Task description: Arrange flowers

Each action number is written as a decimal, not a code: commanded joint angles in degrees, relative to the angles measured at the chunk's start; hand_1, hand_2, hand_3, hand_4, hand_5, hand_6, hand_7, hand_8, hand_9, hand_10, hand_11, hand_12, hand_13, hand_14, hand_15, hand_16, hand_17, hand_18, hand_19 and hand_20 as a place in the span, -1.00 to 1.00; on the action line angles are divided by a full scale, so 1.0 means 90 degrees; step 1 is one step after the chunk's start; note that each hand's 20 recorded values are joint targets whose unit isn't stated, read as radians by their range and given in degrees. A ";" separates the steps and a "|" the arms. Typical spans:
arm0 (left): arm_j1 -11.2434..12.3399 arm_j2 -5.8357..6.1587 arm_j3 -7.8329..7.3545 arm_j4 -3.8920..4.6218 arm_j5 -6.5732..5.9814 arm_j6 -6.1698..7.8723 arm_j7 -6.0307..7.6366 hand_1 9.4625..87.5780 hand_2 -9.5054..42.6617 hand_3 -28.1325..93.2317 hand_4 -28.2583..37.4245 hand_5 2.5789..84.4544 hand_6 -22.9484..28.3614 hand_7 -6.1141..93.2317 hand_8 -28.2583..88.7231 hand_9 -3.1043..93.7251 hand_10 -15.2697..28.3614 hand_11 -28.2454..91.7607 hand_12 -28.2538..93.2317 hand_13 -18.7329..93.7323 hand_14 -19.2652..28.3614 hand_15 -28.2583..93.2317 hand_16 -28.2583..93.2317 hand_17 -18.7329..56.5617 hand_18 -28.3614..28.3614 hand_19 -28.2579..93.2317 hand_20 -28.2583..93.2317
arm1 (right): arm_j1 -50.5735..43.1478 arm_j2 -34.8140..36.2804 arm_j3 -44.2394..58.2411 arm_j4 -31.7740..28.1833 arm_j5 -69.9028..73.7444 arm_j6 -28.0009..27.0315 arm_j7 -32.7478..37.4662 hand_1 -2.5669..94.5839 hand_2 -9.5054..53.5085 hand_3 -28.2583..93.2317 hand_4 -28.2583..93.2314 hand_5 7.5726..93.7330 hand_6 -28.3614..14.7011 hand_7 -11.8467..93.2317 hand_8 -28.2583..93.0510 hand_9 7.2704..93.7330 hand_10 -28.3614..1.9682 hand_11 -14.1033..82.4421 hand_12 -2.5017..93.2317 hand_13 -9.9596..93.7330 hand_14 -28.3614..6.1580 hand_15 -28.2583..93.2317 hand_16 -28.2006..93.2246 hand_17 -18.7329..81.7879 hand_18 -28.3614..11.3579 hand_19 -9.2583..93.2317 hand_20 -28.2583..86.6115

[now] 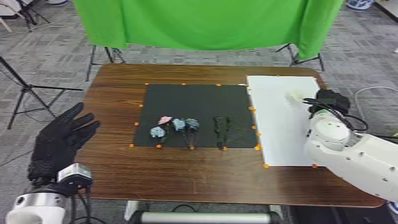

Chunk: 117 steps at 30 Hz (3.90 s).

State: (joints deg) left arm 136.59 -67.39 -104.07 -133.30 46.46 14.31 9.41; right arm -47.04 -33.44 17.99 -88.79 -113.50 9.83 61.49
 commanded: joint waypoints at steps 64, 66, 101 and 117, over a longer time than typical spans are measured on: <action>-0.0173 -0.0008 0.0016 0.0090 0.0018 -0.0126 -0.0190 -0.59 -0.40 0.82 -0.69 -0.11 0.30 -0.61 -0.68 -0.18 0.63 -0.07 -0.38 -0.19 0.95 0.28 -0.69 -0.73 0.85 0.45 -0.63 | -0.0373 -0.2258 0.0584 -0.0855 -0.0725 -0.1449 -0.2022 0.07 -1.00 0.84 -1.00 0.46 0.25 -0.16 -0.63 0.74 0.32 -0.42 -0.28 0.65 0.38 0.71 -0.28 0.16 -0.66 1.00 0.22; -0.0197 -0.0006 0.0031 0.0103 -0.0026 -0.0073 -0.0170 -0.59 -0.40 0.81 -0.69 -0.11 0.30 -0.61 -0.68 -0.18 0.63 -0.07 -0.38 -0.19 0.95 0.29 -0.69 -0.73 0.85 0.45 -0.63 | -0.0341 -0.2242 0.0572 -0.0888 -0.0728 -0.1458 -0.2052 0.06 -1.00 0.84 -1.00 0.45 0.24 -0.15 -0.63 0.74 0.32 -0.41 -0.28 0.65 0.37 0.71 -0.29 0.16 -0.66 1.00 0.22; -0.0071 0.0003 -0.0001 0.0068 0.0009 -0.0064 -0.0189 -0.59 -0.40 0.81 -0.70 -0.11 0.31 -0.61 -0.68 -0.18 0.63 -0.07 -0.38 -0.18 0.96 0.31 -0.70 -0.73 0.85 0.46 -0.63 | -0.0809 -0.2074 0.1287 -0.1487 -0.0730 -0.2184 -0.1926 -0.21 -0.96 0.96 -1.00 0.28 0.14 -0.31 -0.81 0.37 -0.19 0.00 -0.64 0.51 0.12 0.78 -0.35 0.08 -0.73 1.00 0.19; -0.0060 -0.0010 -0.0016 0.0072 0.0013 -0.0095 -0.0234 -0.59 -0.40 0.81 -0.70 -0.11 0.31 -0.61 -0.68 -0.18 0.63 -0.07 -0.38 -0.18 0.96 0.30 -0.70 -0.73 0.85 0.46 -0.63 | -0.1427 -0.2012 0.1982 -0.1563 0.0142 -0.2111 -0.1910 -0.53 -0.48 0.95 -0.92 0.23 0.02 -0.40 -0.76 0.36 -0.42 -0.14 -0.66 0.51 -0.08 0.78 -0.35 0.07 -0.85 1.00 0.27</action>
State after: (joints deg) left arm 135.44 -67.34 -104.28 -132.69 46.58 13.85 7.36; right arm -58.42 -51.02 34.83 -103.63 -114.63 -8.49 44.00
